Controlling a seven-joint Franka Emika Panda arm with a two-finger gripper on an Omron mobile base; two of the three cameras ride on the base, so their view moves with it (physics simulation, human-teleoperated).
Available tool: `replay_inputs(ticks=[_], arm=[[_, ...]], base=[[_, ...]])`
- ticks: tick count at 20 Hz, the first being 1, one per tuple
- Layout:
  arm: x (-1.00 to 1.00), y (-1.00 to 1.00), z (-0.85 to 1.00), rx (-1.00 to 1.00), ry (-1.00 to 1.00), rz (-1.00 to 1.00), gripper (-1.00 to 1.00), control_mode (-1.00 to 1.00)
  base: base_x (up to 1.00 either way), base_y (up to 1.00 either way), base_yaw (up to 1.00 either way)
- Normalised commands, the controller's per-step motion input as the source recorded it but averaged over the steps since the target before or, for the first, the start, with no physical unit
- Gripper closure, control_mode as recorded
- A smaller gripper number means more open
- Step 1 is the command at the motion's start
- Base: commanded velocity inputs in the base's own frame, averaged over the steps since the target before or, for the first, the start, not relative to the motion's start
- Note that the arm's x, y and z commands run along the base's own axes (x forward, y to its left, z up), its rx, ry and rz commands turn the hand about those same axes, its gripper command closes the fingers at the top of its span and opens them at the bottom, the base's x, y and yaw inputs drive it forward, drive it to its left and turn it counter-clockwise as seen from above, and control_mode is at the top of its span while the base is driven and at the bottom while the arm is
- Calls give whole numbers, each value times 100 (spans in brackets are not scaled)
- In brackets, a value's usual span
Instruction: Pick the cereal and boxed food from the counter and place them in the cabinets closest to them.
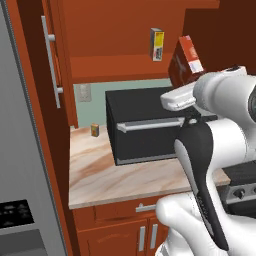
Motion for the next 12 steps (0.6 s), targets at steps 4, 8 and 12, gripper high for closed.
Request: replay_inputs(ticks=[4,8,12], arm=[[38,0,8,9,13,-9,100,-100],[36,0,4,10,13,-6,100,-100],[35,0,13,12,13,-4,100,-100]], base=[[0,0,0],[0,0,0],[0,0,0]])
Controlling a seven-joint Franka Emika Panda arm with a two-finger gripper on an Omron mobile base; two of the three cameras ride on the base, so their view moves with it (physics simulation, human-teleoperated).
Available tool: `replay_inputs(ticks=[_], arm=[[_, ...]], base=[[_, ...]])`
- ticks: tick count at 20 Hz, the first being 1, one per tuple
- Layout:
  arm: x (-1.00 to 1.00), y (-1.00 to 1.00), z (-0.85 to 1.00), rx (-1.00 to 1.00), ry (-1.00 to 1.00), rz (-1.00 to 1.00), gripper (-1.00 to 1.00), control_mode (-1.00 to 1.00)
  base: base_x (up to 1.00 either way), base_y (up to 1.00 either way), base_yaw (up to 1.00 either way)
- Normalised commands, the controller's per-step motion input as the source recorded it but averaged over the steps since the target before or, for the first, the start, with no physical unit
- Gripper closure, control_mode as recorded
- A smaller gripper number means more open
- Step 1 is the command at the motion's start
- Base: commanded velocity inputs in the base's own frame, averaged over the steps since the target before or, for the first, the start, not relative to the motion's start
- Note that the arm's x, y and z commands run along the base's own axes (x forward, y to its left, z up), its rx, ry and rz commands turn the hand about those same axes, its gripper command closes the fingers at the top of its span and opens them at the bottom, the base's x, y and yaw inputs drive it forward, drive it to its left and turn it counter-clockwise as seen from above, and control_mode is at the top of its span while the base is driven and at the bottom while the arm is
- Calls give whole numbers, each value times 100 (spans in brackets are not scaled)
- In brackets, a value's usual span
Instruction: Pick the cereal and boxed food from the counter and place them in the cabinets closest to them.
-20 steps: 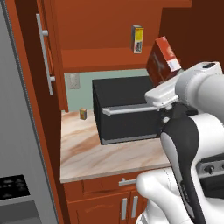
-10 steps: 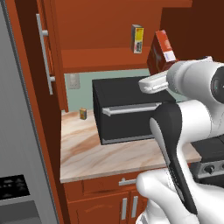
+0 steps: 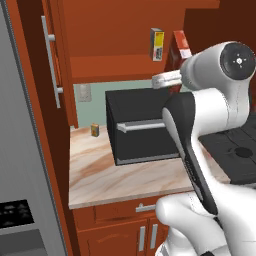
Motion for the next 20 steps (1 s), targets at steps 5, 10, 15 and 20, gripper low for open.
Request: replay_inputs(ticks=[5,10,15,20], arm=[[31,0,18,9,10,-2,100,-100],[21,1,3,1,5,-2,100,-100],[21,3,6,0,4,-1,100,-100],[27,9,14,2,9,0,100,-100]], base=[[0,0,0],[0,0,0],[0,0,0],[0,0,0]])
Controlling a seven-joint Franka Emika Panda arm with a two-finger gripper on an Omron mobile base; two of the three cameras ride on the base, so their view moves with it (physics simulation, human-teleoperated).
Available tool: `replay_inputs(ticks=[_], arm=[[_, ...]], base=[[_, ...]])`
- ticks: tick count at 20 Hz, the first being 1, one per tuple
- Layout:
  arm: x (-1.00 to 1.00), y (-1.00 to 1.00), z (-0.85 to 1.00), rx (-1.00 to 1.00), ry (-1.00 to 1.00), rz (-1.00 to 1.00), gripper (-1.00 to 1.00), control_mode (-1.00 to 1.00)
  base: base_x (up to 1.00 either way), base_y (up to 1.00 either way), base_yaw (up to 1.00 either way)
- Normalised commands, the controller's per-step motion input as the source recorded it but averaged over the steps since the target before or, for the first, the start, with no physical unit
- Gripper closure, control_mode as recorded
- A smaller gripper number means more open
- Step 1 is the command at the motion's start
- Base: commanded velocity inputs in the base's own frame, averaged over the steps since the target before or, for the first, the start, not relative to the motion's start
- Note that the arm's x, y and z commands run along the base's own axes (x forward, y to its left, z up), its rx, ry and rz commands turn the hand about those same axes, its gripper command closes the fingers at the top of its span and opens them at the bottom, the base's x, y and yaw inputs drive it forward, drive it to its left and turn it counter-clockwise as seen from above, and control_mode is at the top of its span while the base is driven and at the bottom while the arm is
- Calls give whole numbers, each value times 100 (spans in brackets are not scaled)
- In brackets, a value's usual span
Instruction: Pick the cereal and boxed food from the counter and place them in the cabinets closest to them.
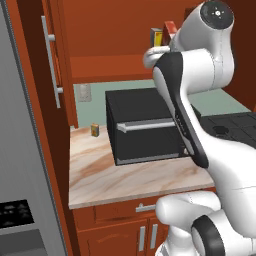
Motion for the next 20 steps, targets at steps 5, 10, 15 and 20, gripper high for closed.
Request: replay_inputs(ticks=[5,10,15,20], arm=[[36,9,3,1,10,0,100,-100],[37,5,0,0,7,0,100,-100],[40,5,0,0,6,0,100,-100],[27,7,-1,0,2,0,100,-100]], base=[[0,0,0],[0,0,0],[0,0,0],[0,0,0]])
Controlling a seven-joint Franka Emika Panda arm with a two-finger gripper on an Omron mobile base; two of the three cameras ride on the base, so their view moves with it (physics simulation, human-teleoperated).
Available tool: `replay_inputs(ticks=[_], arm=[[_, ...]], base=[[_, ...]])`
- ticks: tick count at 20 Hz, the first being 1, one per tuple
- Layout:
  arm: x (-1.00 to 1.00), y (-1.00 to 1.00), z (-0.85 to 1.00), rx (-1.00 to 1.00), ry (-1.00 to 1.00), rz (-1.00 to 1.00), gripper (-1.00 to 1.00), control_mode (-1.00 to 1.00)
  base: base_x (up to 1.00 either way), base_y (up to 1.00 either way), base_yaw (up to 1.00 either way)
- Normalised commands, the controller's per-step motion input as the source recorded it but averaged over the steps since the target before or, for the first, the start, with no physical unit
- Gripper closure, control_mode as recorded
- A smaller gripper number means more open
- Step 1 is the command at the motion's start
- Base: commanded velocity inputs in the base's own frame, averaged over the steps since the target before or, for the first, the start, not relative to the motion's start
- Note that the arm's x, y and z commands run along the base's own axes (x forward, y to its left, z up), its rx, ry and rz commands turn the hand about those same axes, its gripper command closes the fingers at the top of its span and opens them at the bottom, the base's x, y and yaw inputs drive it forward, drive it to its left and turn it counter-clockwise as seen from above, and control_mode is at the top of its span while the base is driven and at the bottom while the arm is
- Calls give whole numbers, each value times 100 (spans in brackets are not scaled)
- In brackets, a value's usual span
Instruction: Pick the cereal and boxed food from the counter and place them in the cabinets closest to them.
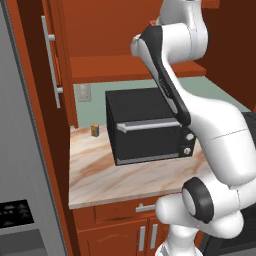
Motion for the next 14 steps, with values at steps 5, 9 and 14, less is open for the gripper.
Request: replay_inputs(ticks=[5,9,14], arm=[[30,6,0,0,0,0,100,-100],[41,3,0,0,0,0,100,-100],[41,1,-3,0,0,0,100,-100]], base=[[0,0,0],[0,0,0],[0,0,0]])
